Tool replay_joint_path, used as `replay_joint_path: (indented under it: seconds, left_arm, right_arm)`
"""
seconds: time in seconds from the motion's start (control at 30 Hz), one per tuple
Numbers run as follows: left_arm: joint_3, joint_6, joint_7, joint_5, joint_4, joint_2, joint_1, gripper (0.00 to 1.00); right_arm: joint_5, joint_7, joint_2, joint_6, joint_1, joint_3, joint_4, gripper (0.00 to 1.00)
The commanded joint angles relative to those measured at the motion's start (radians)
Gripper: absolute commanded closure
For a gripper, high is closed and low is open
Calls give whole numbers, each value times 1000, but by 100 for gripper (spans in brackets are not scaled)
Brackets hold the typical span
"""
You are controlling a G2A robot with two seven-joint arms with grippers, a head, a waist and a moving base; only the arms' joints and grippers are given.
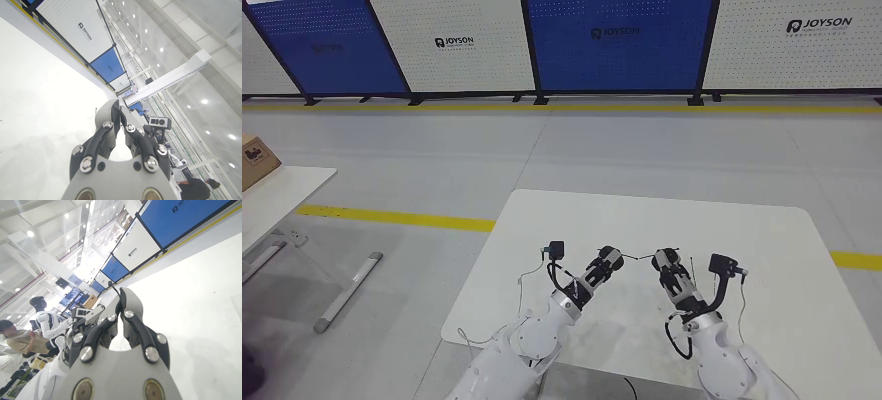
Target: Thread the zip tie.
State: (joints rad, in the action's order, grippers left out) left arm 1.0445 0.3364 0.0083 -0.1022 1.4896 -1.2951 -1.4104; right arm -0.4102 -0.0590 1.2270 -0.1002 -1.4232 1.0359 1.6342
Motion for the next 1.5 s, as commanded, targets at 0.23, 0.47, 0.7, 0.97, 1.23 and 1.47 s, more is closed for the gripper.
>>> replay_joint_path:
  seconds: [0.23, 0.47, 0.7, 0.97, 1.23, 1.47]
  left_arm:
    - [0, 0, 0, 0, 0, 0, 0, 100]
    - [0, 0, 0, 0, 0, 0, 0, 100]
    - [0, 0, 0, 0, 0, 0, 0, 100]
    - [0, 0, 0, 0, 0, 0, 0, 100]
    - [0, 0, 0, 0, 0, 0, 0, 100]
    - [0, 0, 0, 0, 0, 0, 0, 100]
  right_arm:
    - [-5, 21, 8, -5, 3, 3, -7, 100]
    - [-6, 26, 16, -7, 10, 2, -21, 100]
    - [7, 29, 26, -22, 18, -10, -41, 100]
    - [24, 27, 40, -31, 33, -28, -78, 100]
    - [116, -63, 60, -129, 37, -33, -134, 100]
    - [125, -75, 73, -158, 54, -43, -189, 100]
